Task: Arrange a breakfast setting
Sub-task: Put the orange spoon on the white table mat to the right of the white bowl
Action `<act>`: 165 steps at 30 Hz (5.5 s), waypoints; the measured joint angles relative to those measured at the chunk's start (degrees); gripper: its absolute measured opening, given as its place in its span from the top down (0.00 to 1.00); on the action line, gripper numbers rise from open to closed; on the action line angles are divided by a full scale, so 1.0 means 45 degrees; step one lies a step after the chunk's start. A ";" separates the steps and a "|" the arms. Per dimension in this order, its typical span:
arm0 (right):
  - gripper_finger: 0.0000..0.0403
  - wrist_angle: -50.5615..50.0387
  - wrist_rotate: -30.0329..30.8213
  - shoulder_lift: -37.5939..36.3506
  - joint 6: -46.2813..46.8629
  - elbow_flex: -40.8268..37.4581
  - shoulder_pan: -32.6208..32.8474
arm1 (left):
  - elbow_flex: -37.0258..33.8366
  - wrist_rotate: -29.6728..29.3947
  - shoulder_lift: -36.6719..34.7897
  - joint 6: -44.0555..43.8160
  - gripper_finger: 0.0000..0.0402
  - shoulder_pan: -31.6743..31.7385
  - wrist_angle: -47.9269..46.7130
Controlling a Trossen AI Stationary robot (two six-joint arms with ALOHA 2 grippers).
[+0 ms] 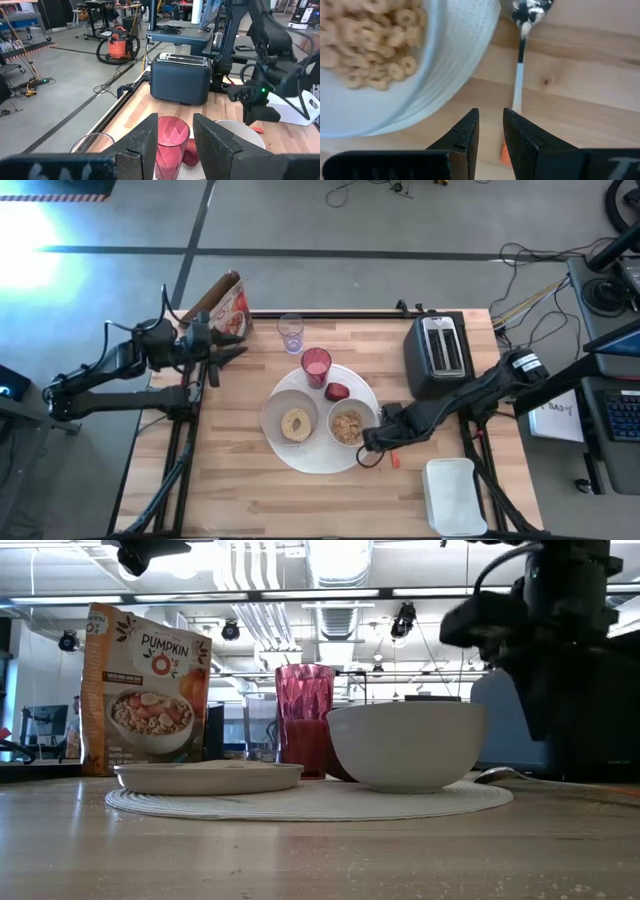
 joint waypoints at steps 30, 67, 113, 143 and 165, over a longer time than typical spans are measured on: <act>0.81 -0.7976 -0.0077 0.6976 -0.2122 0.7431 0.0553 | 0.0000 0.0018 -0.1355 -0.0235 0.73 -0.0002 -0.0976; 0.82 -0.8726 -0.0098 0.8952 -0.3158 0.7501 0.0627 | 0.0000 0.0332 -0.1536 -0.0355 0.73 -0.0002 -0.1049; 0.98 -0.8109 0.2320 0.4084 -0.1476 0.7313 0.0598 | 0.0000 0.0332 -0.1624 -0.0350 0.73 0.0003 -0.1190; 0.98 0.2896 0.3083 -0.0034 0.1599 -0.1491 0.0653 | 0.0000 0.0337 -0.1774 -0.0486 0.73 -0.0001 -0.1311; 0.98 0.5583 0.4353 -0.0024 0.1194 -0.3199 0.0592 | 0.0000 0.0332 -0.1774 -0.0854 0.73 0.0000 -0.1282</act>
